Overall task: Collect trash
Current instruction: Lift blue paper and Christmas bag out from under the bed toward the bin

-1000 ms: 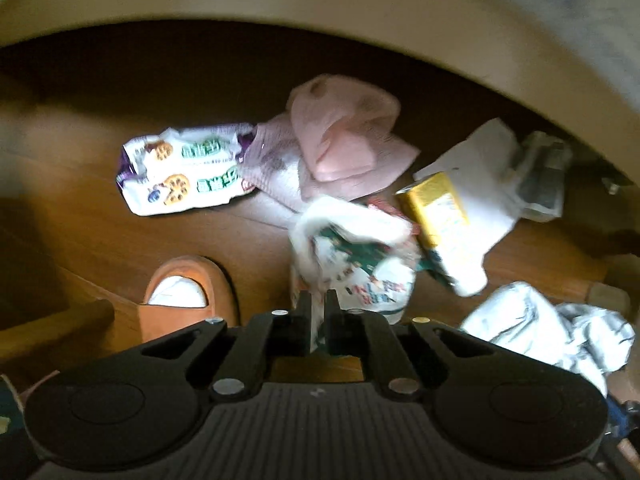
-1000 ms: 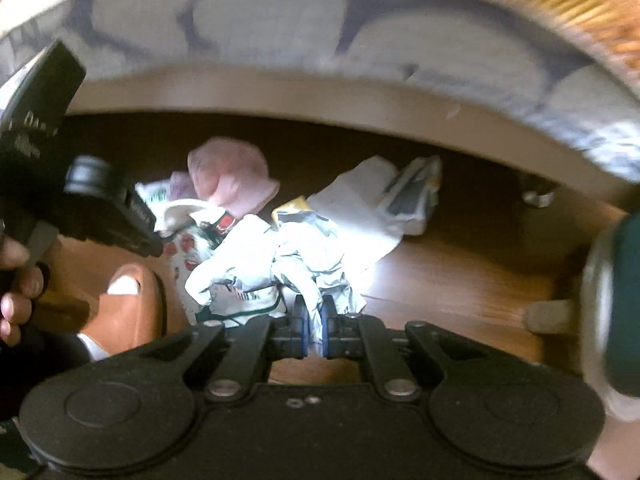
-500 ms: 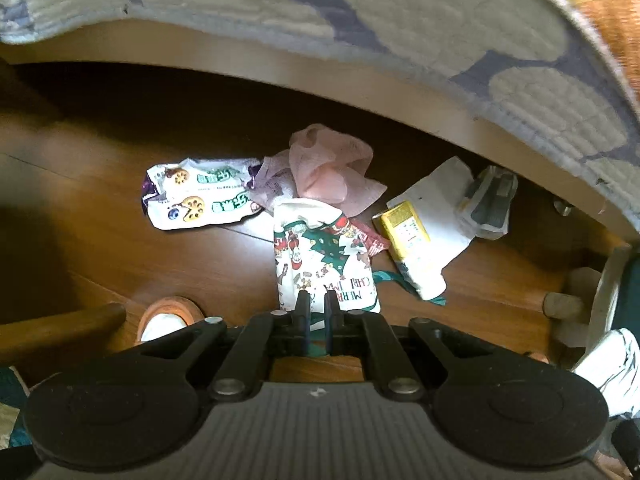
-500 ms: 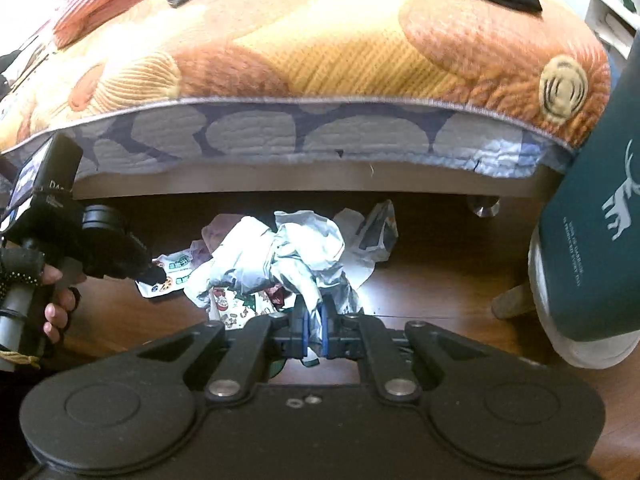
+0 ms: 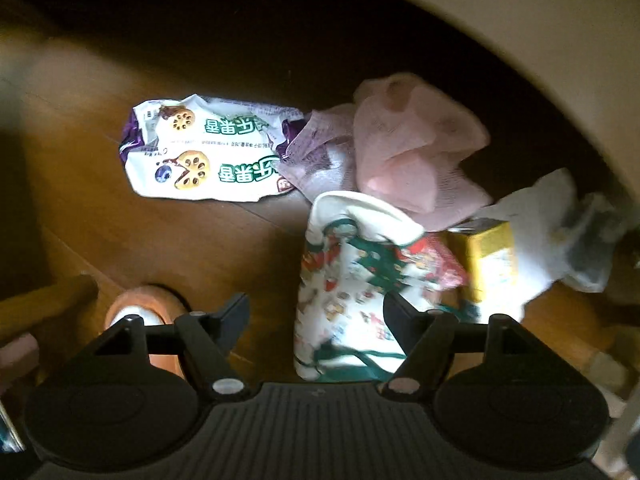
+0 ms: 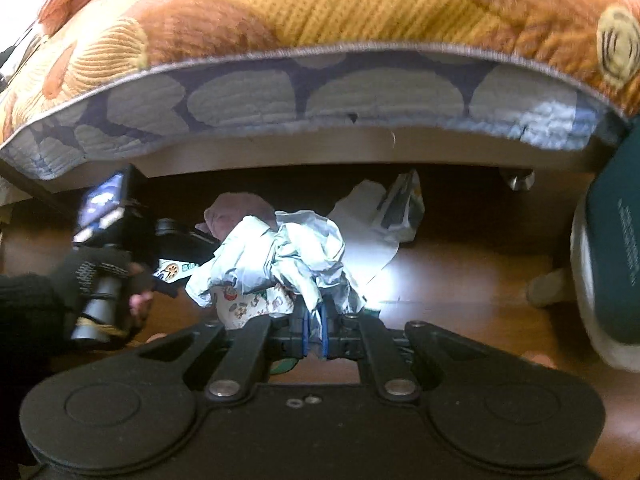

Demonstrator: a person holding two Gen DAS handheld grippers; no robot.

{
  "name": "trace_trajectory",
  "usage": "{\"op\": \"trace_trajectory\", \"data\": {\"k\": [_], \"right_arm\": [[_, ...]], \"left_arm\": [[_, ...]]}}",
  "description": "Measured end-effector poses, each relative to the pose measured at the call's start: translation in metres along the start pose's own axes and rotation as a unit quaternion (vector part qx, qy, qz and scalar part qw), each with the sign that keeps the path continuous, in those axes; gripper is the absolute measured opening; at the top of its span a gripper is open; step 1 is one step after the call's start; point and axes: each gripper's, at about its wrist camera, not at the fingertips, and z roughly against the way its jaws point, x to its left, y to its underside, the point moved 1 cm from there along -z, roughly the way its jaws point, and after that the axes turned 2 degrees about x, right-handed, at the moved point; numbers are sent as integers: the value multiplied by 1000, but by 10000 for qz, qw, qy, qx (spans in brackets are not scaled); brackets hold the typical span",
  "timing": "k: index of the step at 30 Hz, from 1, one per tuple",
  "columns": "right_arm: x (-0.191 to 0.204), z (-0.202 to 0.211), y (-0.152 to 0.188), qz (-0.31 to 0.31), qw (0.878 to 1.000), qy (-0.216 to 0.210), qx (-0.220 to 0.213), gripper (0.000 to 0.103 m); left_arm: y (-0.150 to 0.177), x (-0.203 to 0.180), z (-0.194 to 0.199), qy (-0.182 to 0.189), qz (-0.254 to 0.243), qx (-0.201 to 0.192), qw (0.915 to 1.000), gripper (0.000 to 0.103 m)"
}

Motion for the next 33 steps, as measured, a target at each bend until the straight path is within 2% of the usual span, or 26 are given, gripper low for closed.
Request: {"op": "trace_trajectory", "data": {"k": [3,7,12,16,17,19,20,23,27,33], "right_arm": [[-2,-3,-1,-166,9998,-104,69,6],[-4,-7,-1,-266,9994,-149,186,6],[-2,-16,1,-339,9983,-230,409,6],[0,-17,2,-366,9982,-221,432,6],[0,-17,2,-377,9982,-212,411,6],[0,-16,2,-386,9983,-195,385,6],[0,-16,2,-400,9984,-176,357,6],[-1,-13,2,-419,9987,-117,257,6],[-4,-8,2,-444,9989,-61,112,6],[-3,7,1,-334,9991,8,-246,6]], "left_arm": [[-6,-9,-20,-333,-356,-74,9988,73],[-6,-20,-39,-496,-742,-170,9959,71],[-5,-25,-53,-336,-862,-237,9954,40],[-4,-22,-57,-177,-743,-213,9968,24],[-4,-21,-56,-131,-700,-220,9972,17],[-5,-17,-54,-34,-547,-180,9983,15],[-4,-16,-53,8,-460,-150,9988,11],[0,-18,-42,53,-434,-224,9988,9],[14,-23,-21,-75,-499,-449,9977,8],[46,-34,32,-113,-762,-841,9935,7]]}}
